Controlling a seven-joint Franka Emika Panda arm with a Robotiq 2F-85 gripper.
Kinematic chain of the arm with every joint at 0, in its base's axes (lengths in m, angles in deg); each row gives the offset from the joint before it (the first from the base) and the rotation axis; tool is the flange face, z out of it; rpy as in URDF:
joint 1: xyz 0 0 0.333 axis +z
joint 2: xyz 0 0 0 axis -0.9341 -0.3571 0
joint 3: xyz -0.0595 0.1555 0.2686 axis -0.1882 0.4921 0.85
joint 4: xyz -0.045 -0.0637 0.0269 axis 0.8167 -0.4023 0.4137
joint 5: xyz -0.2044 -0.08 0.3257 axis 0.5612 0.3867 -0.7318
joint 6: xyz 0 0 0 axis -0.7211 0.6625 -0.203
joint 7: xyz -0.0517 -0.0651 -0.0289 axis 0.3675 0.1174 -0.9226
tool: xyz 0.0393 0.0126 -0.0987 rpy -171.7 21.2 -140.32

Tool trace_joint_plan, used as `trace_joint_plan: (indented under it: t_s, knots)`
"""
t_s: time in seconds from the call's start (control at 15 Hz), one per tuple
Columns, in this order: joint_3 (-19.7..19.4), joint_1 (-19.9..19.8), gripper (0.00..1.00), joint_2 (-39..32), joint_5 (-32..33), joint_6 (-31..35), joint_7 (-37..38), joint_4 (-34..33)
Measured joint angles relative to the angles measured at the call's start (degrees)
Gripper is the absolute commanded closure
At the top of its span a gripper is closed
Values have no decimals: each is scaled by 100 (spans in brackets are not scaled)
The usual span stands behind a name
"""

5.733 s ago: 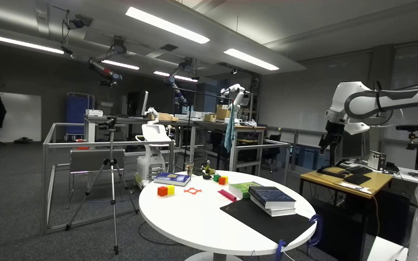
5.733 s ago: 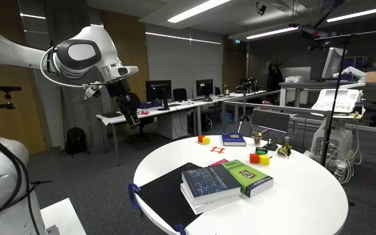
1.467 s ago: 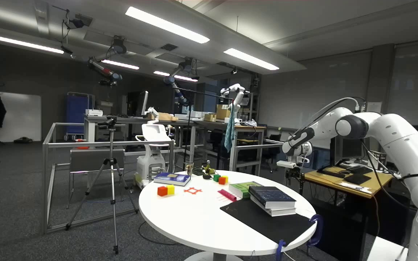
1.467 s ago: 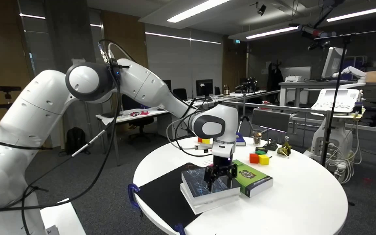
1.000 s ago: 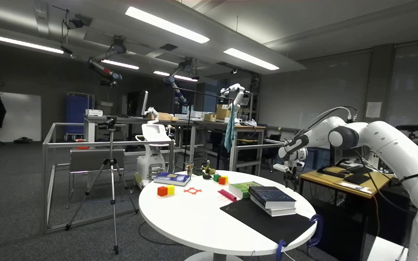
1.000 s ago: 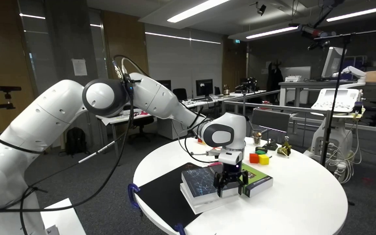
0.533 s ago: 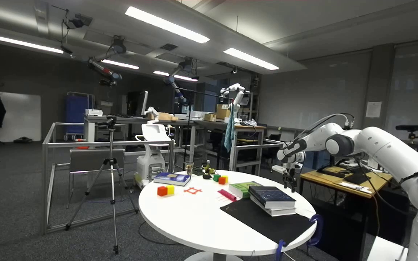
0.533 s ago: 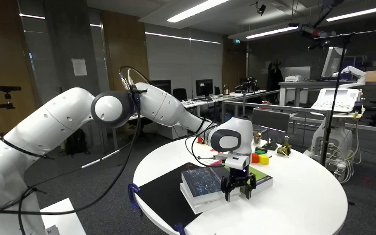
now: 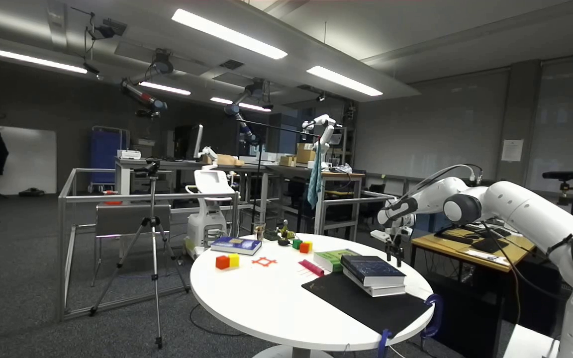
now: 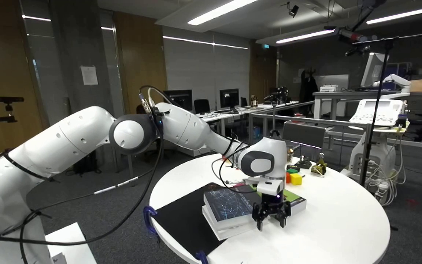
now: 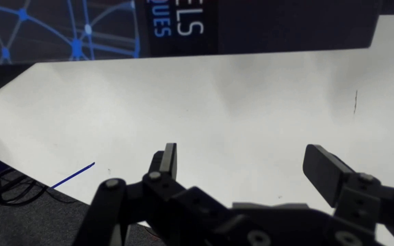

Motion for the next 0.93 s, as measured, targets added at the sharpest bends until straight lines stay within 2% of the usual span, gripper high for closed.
trace_joint_plan:
  t_s: [0.27,0.93]
  knots:
    - [64,10,0,-162,0,-155,30,-226]
    - [236,79,0,-272,0,-381,31,-259]
